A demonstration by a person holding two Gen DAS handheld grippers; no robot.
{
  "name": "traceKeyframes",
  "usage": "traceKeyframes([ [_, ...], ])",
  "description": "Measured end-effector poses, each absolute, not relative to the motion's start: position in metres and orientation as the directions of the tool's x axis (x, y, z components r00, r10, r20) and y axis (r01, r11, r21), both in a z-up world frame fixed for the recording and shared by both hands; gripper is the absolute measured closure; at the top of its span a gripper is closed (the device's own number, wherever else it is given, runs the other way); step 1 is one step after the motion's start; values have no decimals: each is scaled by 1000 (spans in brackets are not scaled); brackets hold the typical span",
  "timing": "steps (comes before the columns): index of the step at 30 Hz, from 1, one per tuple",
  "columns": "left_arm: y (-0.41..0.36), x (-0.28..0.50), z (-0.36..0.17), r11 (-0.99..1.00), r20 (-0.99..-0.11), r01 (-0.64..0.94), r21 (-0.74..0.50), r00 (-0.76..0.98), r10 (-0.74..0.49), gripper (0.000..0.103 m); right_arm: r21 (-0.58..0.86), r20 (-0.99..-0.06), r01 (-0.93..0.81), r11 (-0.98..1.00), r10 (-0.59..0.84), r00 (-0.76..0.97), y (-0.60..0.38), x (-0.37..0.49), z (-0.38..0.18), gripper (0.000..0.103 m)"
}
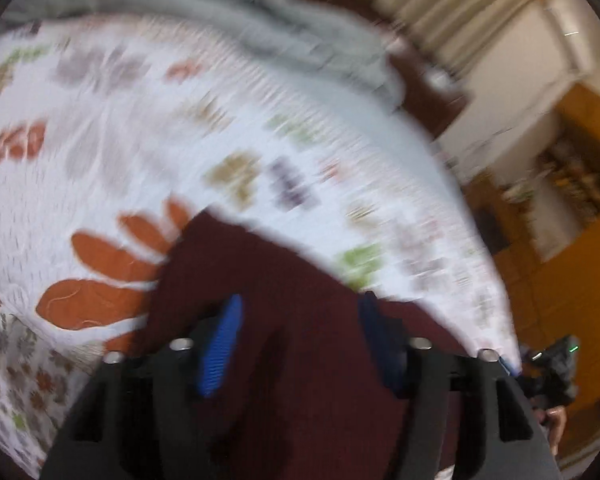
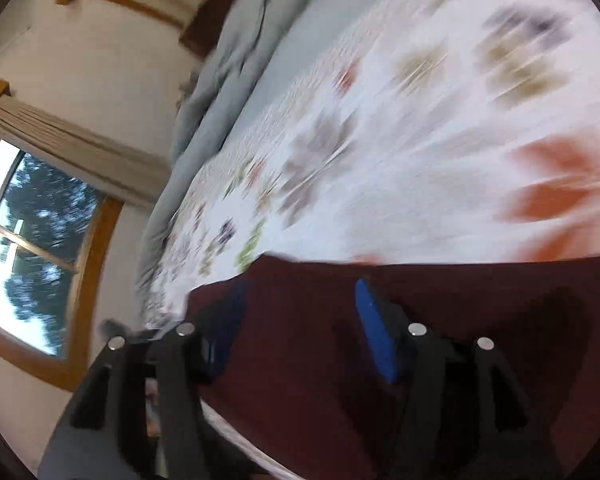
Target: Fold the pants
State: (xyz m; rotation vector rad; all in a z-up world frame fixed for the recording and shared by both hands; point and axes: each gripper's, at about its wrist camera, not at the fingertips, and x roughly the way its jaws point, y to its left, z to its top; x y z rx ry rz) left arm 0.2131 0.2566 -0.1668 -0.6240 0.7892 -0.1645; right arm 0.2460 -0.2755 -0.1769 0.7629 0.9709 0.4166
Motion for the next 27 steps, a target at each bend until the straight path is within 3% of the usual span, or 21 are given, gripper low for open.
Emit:
traceKeyframes([
  [1, 250, 205, -161, 799, -579, -50, -599, 716, -389, 38, 719, -598, 45, 694, 585, 548, -302, 229, -174, 44],
  [4, 239, 202, -170, 788, -597, -60, -612, 689, -411, 38, 713, -635, 198, 673, 498, 591, -388, 201, -193, 44],
  [6, 233, 204, -187, 824, -670, -104, -557, 643, -371, 38, 731, -644, 290, 618, 484, 593, -438, 191, -225, 76],
  [7, 232, 205, -193, 843, -698, -119, -525, 627, -347, 38, 743, -640, 306, 596, 496, 587, -449, 188, -235, 103],
  [9, 228, 207, -196, 871, -717, -103, -480, 618, -322, 37, 740, -644, 315, 594, 490, 588, -472, 180, -243, 103],
  [10, 226, 207, -195, 884, -727, -99, -456, 615, -306, 37, 733, -646, 310, 606, 475, 598, -474, 177, -239, 96],
  [11, 222, 209, -195, 904, -744, -92, -417, 607, -281, 35, 733, -638, 308, 606, 456, 621, -486, 168, -231, 79],
  [13, 220, 211, -198, 917, -761, -92, -387, 593, -262, 35, 755, -602, 315, 576, 417, 681, -509, 150, -218, 56],
  [20, 216, 197, -177, 911, -746, -58, -408, 597, -296, 32, 764, -554, 275, 584, 375, 743, -532, 80, -191, 50],
  [23, 217, 179, -166, 912, -737, -62, -405, 612, -286, 32, 813, -511, 308, 494, 351, 785, -536, 51, -198, 45],
  [27, 213, 164, -162, 913, -735, -63, -404, 616, -283, 28, 862, -484, 400, 311, 269, 833, -563, 7, -223, 45],
])
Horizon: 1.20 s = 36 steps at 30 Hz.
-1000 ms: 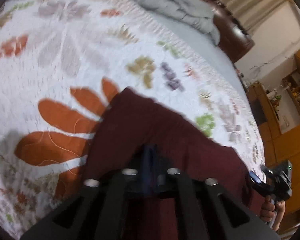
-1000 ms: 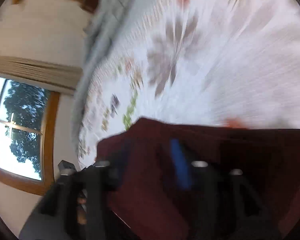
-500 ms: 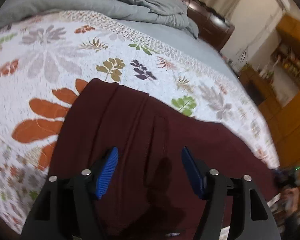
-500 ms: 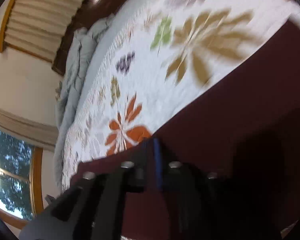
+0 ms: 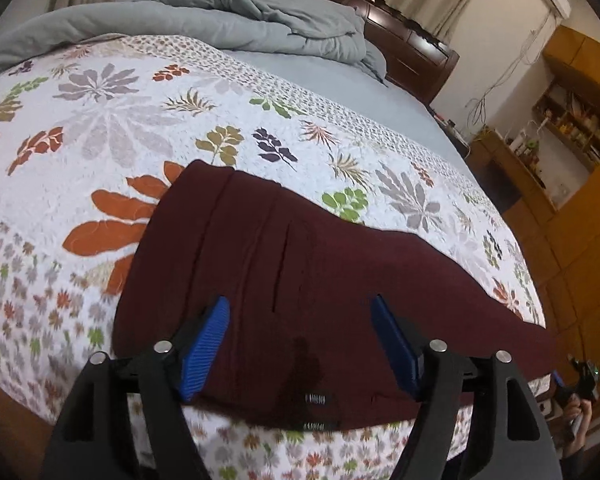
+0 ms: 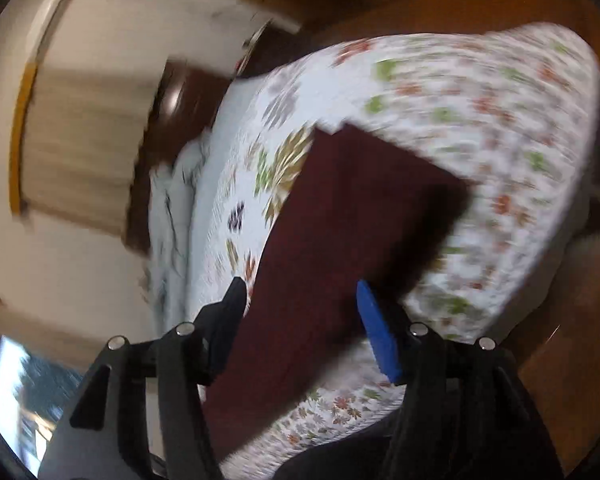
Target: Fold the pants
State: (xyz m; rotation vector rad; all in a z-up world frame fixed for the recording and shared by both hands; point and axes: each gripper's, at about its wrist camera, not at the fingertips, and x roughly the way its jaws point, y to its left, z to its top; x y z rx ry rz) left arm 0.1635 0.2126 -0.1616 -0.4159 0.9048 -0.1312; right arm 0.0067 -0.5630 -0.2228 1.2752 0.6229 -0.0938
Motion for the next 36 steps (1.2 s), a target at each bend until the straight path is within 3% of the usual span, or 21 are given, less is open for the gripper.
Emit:
traceKeyframes([
  [7, 216, 167, -171, 916, -752, -81, -394, 602, -270, 28, 866, -486, 418, 275, 259, 835, -581, 18, -233, 48],
  [11, 219, 168, -172, 908, -750, -92, -408, 600, -276, 28, 838, -538, 478, 263, 254, 804, -584, 29, -239, 61],
  [16, 218, 167, -172, 913, -753, -91, -397, 600, -268, 27, 845, -526, 485, 224, 186, 830, -595, -1, -236, 56],
  [22, 215, 169, -174, 918, -760, -87, -386, 595, -263, 25, 843, -534, 489, 225, 228, 814, -595, 15, -252, 52],
  [24, 216, 169, -174, 914, -756, -88, -395, 597, -269, 25, 843, -534, 488, 227, 233, 813, -595, 24, -255, 69],
  [25, 216, 169, -174, 911, -753, -89, -402, 599, -273, 25, 843, -532, 484, 234, 231, 815, -595, 27, -254, 91],
  [36, 216, 166, -170, 911, -749, -88, -403, 604, -273, 25, 812, -570, 528, 250, 139, 810, -595, 16, -263, 92],
])
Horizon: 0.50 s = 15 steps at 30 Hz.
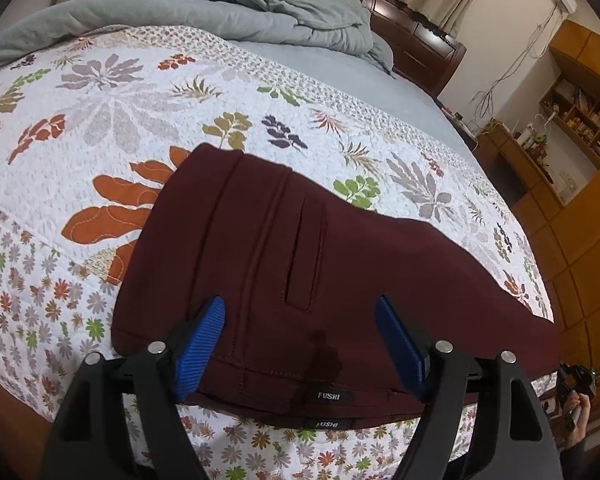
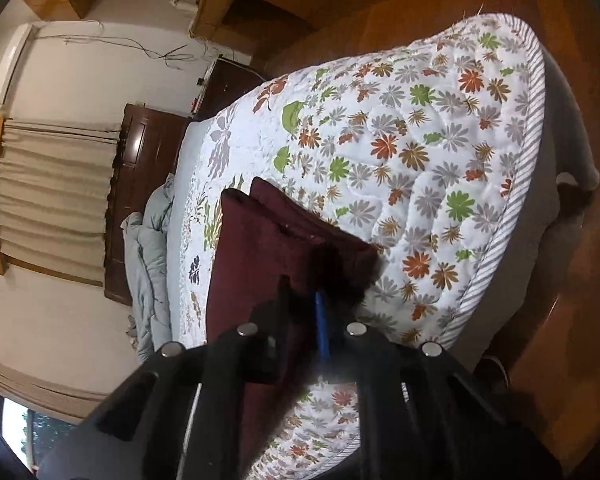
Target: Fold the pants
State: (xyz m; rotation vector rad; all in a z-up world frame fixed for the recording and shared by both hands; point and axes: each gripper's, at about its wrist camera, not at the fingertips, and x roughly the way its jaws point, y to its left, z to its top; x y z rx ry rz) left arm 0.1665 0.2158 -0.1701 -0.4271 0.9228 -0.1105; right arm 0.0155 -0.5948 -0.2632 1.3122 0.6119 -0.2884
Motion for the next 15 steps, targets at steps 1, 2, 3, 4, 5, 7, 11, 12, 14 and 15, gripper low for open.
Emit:
traceKeyframes([
  [1, 216, 165, -168, 911, -741, -83, -405, 613, -274, 25, 811, -570, 529, 250, 135, 811, -594, 14, -262, 92],
  [2, 214, 161, -163, 909, -722, -65, -412, 632, -282, 25, 813, -567, 526, 251, 131, 813, -593, 13, -262, 91],
  [3, 213, 158, -160, 907, -708, -51, -419, 644, -291, 25, 815, -564, 523, 250, 135, 815, -593, 15, -264, 90],
  [4, 212, 156, -157, 904, -694, -35, -427, 653, -302, 25, 823, -555, 514, 243, 152, 818, -594, 16, -268, 89],
  [5, 211, 155, -156, 899, -684, -19, -438, 655, -320, 25, 831, -546, 505, 234, 165, 821, -595, 16, -271, 86],
  [7, 209, 154, -155, 892, -678, -1, -452, 650, -344, 25, 839, -528, 482, 252, 167, 833, -595, 6, -265, 77],
  [11, 213, 159, -164, 884, -700, -30, -467, 622, -350, 25, 835, -525, 483, 265, 115, 843, -596, -19, -255, 42],
  [12, 214, 164, -173, 884, -731, -58, -464, 588, -345, 25, 838, -523, 481, 258, 123, 844, -597, -21, -257, 42],
  [14, 211, 173, -187, 892, -781, -80, -444, 523, -342, 25, 845, -518, 480, 234, 138, 844, -599, -23, -264, 42],
  [15, 207, 175, -186, 902, -788, -70, -426, 518, -332, 22, 854, -506, 471, 223, 145, 850, -600, -23, -267, 42],
])
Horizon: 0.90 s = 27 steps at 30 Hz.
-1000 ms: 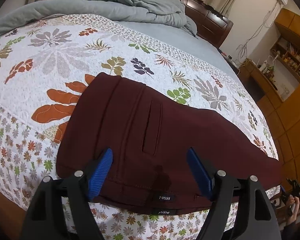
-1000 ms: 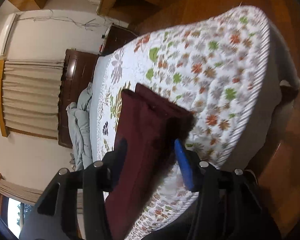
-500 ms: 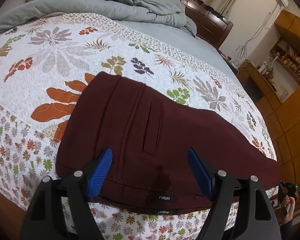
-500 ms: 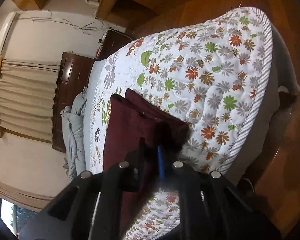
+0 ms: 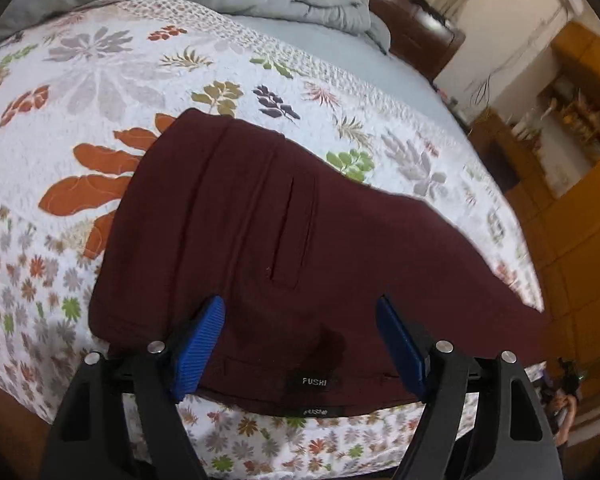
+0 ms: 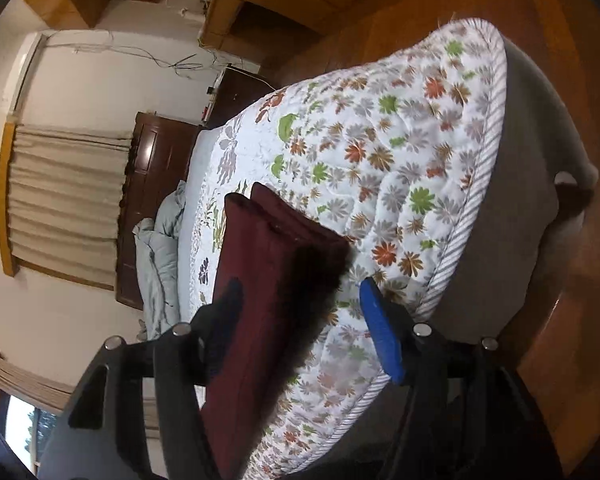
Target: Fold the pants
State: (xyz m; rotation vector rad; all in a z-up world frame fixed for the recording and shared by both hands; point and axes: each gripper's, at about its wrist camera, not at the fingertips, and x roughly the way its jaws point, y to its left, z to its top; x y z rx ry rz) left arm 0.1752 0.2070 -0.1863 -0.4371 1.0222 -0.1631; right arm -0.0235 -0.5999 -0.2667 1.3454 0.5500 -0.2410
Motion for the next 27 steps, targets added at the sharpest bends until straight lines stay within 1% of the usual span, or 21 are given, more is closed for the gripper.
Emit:
traceKeyframes([
  [1, 203, 177, -186, 910, -795, -57, -410, 511, -326, 19, 861, -496, 462, 212, 148, 856, -601, -23, -269, 42],
  [4, 196, 178, -187, 925, -806, -43, -377, 506, -305, 18, 880, -469, 442, 176, 162, 868, -602, -18, -276, 42],
  [7, 204, 175, -187, 902, -783, -60, -429, 522, -338, 18, 889, -451, 424, 172, 182, 874, -601, -10, -278, 42],
  [9, 209, 174, -188, 884, -768, -71, -462, 530, -359, 18, 893, -445, 417, 170, 196, 874, -600, -2, -279, 38],
  [11, 209, 175, -188, 886, -771, -71, -458, 529, -355, 18, 896, -438, 409, 170, 197, 877, -602, 3, -277, 36],
  [15, 205, 175, -187, 898, -779, -66, -435, 527, -339, 18, 922, -376, 345, 174, 198, 905, -599, 2, -276, 37],
  [19, 207, 175, -188, 892, -774, -68, -446, 530, -347, 18, 952, -282, 248, 179, 201, 938, -601, -5, -276, 38],
  [20, 207, 175, -188, 894, -775, -68, -444, 530, -345, 18, 950, -291, 257, 179, 202, 935, -602, -4, -279, 39],
  [21, 207, 175, -188, 894, -775, -69, -443, 530, -344, 18, 945, -312, 280, 168, 206, 928, -604, -3, -286, 42],
  [22, 207, 175, -188, 895, -776, -69, -441, 530, -342, 18, 949, -308, 282, 143, 211, 928, -604, -3, -293, 45],
  [25, 208, 174, -188, 894, -775, -70, -442, 532, -341, 18, 953, -292, 266, 145, 210, 933, -603, -5, -293, 43],
  [27, 208, 174, -188, 893, -774, -72, -445, 533, -343, 18, 965, -249, 219, 146, 236, 939, -600, -2, -284, 42],
])
